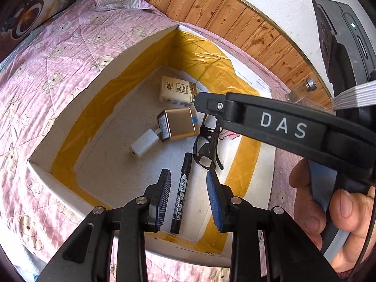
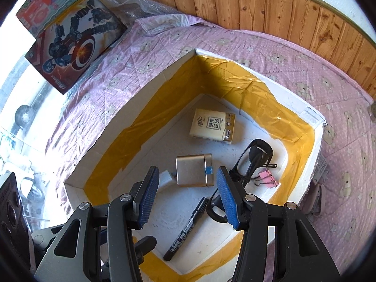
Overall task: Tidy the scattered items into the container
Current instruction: 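Move the left tool to the purple figurine while the right tool approaches the pink stapler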
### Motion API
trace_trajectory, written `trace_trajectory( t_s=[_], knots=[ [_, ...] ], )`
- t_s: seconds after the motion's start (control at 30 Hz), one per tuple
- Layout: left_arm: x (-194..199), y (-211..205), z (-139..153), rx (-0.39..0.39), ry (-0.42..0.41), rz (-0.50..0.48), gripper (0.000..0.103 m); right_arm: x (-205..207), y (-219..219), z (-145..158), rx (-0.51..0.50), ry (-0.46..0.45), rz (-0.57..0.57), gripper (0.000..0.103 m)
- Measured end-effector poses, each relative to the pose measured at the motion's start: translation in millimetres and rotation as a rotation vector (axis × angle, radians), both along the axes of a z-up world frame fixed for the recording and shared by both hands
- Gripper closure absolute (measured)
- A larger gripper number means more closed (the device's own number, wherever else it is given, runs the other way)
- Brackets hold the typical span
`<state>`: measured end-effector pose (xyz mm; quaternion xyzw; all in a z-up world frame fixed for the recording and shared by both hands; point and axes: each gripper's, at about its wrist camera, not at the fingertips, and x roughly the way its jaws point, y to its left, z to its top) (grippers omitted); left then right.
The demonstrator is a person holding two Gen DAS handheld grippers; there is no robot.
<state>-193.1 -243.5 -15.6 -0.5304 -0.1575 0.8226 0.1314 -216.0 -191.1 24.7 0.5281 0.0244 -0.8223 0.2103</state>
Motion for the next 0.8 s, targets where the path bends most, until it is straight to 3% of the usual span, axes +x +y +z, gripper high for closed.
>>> trace_trajectory(
  t_s=[0.37,0.8],
  knots=[
    [22.1,11.3,25.7,-0.086,0.095,-0.023,0.068,33.8,7.8,27.7,0.011,0.071,0.0,0.049],
    [48.3,17.4,41.9,-0.09,0.128,-0.042,0.068,70.8,17.9,48.8,0.012,0.132,-0.016,0.049]
  ],
)
